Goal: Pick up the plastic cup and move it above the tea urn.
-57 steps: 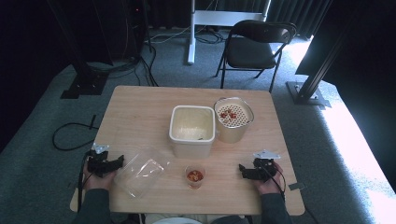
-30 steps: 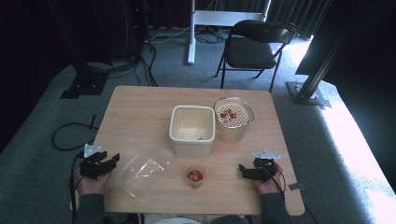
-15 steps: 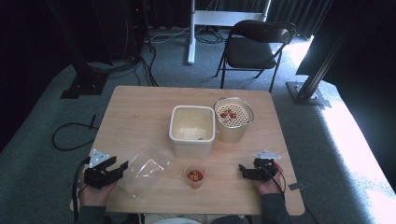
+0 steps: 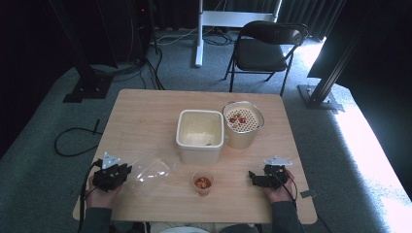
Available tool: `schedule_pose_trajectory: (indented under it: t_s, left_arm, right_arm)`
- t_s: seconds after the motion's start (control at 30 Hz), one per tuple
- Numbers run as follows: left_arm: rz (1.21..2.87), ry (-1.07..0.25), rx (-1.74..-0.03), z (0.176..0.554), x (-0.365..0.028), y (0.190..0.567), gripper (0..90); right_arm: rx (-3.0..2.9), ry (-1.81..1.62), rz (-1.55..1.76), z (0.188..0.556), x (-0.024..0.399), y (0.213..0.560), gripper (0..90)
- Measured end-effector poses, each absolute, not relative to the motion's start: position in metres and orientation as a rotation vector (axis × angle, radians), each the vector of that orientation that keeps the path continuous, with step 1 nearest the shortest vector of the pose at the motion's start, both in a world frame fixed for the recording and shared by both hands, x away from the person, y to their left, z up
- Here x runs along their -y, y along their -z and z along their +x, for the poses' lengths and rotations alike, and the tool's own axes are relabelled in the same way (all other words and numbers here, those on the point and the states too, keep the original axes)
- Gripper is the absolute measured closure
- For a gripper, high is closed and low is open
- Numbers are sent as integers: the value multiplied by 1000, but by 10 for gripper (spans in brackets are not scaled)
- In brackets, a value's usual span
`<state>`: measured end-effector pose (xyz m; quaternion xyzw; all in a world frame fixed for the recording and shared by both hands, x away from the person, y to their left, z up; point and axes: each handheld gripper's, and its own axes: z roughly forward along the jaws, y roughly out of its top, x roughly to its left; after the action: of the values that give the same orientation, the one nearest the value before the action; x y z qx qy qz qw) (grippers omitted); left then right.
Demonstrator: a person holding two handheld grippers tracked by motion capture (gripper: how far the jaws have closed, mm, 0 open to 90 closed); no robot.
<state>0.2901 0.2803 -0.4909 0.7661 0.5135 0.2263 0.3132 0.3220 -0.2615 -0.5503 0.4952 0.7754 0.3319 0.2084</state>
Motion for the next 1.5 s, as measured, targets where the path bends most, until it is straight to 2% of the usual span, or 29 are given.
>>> schedule_pose_trajectory:
  t_s: [0.1,0.2,0.33,0.5,0.7,0.77,0.8,0.87,1.07,1.17,1.5]
  left_arm:
    - [1997,-601,-1391,309,-285,490,644]
    - [1965,-602,-1402,306,-286,486,566]
    - [1933,-601,-1435,291,-292,484,551]
    - [1892,-505,-1473,281,-306,490,551]
    - [1942,-456,-1450,295,-301,498,609]
    - [1947,-452,-1449,299,-299,499,696]
    - [1956,-460,-1441,300,-299,499,773]
    - [1949,-476,-1429,301,-298,497,800]
    - [1908,-514,-1405,300,-299,487,826]
    - [1853,-587,-1379,298,-301,473,842]
    - [1816,-682,-1295,297,-298,450,846]
  right_arm:
    - [-2158,-924,1379,322,261,550,104]
    - [-2159,-924,1375,321,262,550,105]
    - [-2158,-924,1377,321,262,550,105]
    - [-2157,-925,1378,320,262,550,104]
    - [-2157,-925,1378,320,262,550,104]
    - [-2157,-925,1377,320,262,550,104]
    - [-2157,-925,1377,320,262,550,104]
    - [-2157,-924,1378,320,262,550,104]
    - [-2157,-925,1377,320,262,550,104]
    - [-2157,-925,1378,320,262,550,104]
    - [-2158,-924,1377,320,262,550,104]
